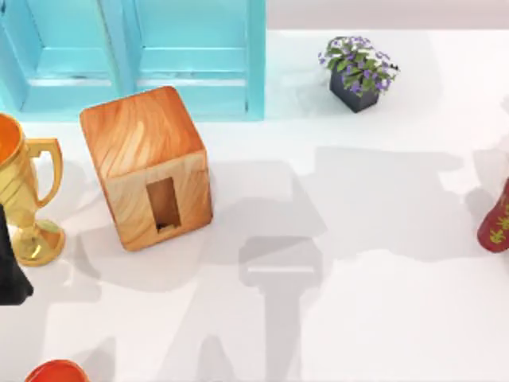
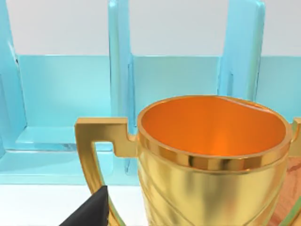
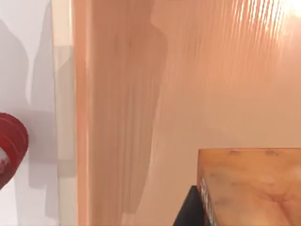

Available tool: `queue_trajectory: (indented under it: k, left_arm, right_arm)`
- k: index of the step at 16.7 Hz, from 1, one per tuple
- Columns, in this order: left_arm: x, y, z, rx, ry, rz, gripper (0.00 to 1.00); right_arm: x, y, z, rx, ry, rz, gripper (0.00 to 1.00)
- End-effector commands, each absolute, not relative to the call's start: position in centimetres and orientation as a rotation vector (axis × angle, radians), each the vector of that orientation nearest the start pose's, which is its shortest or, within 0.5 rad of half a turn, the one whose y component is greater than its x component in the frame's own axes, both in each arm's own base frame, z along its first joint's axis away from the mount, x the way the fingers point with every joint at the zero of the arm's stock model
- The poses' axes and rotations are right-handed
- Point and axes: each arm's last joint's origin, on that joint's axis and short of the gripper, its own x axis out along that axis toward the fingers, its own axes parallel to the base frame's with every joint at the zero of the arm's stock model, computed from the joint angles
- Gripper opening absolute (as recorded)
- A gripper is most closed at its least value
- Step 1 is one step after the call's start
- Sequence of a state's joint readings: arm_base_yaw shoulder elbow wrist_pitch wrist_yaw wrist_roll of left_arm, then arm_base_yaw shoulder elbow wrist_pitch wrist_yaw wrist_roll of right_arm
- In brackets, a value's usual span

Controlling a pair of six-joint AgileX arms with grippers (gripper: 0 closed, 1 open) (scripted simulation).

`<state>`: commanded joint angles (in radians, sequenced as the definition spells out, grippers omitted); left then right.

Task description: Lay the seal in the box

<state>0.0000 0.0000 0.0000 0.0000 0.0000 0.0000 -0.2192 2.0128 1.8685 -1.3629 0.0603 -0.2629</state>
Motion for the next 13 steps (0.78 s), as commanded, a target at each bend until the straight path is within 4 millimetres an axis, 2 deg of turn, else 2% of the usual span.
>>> queue_trajectory:
  k: [2, 5, 8, 13]
  left_arm:
    - [10.6, -0.1, 16.0, 0.0, 0.0, 0.0, 1.0]
    - [10.6, -0.1, 16.0, 0.0, 0.0, 0.0, 1.0]
    - [10.6, -0.1, 16.0, 0.0, 0.0, 0.0, 1.0]
    - [10.6, -0.1, 16.0, 0.0, 0.0, 0.0, 1.0]
  right_arm:
    - [36.8, -11.6, 26.1, -0.084, 1.551, -0.017, 0.0]
    - [33.6, -14.3, 26.0, -0.043, 1.58, -0.014, 0.0]
    - [31.9, -15.0, 26.4, 0.001, 1.574, -0.008, 0.0]
    - [31.9, -14.8, 26.4, 0.006, 1.572, -0.007, 0.0]
